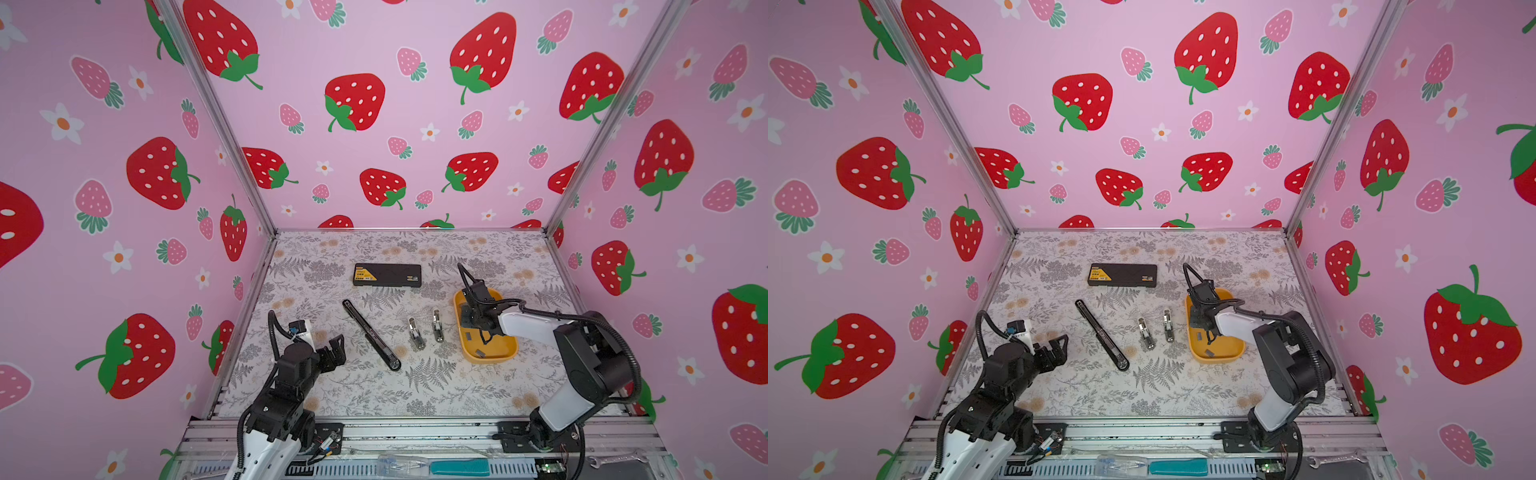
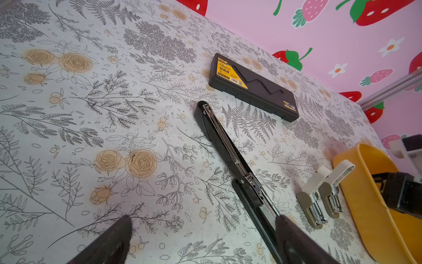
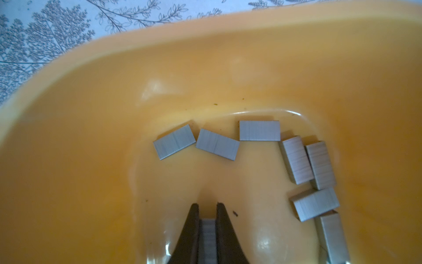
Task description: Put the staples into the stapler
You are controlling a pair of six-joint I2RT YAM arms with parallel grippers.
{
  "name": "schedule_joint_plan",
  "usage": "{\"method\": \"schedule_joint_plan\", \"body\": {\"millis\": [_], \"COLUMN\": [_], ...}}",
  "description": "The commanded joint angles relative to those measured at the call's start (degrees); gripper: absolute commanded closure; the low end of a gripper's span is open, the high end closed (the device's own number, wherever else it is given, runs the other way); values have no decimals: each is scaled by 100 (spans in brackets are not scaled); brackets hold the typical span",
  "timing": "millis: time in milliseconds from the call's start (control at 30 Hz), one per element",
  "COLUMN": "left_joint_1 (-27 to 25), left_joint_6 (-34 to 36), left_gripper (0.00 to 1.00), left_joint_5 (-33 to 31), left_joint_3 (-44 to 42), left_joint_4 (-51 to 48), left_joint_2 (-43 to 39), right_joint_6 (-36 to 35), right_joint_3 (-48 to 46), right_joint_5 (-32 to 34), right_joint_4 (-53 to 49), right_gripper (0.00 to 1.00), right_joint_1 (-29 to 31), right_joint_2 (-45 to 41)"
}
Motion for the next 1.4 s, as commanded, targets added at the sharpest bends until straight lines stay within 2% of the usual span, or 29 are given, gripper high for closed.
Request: {"method": "schedule_joint_plan", "body": {"millis": [0,300,567,867,1367], "left_joint_1": [25,20,26,26,24], "left_joint_6": [56,120,147,297,297], "left_gripper": [1,1,1,1,1], "left_joint_5": [67,341,465,947,979], "left_joint_3": [-57,-78,-93,-143,-146], "left_joint_4": [4,73,99,284,343], "left_joint_2": [-54,-103,-112,-140,-35], "right_joint_6": [-108,-537,-1123,-1338,-1097], "right_joint_3": [-83,-220,-236,-432,-1004], "right_joint_5": [-120,143,244,43,-111], "right_joint_4": [-360,-136,500,1487,2691], "right_gripper": [87,87,87,90,90], "right_joint_1": [75,535,1534,2330,2588], "right_joint_2": [-413,-1844,-2455,-2004,-1207]}}
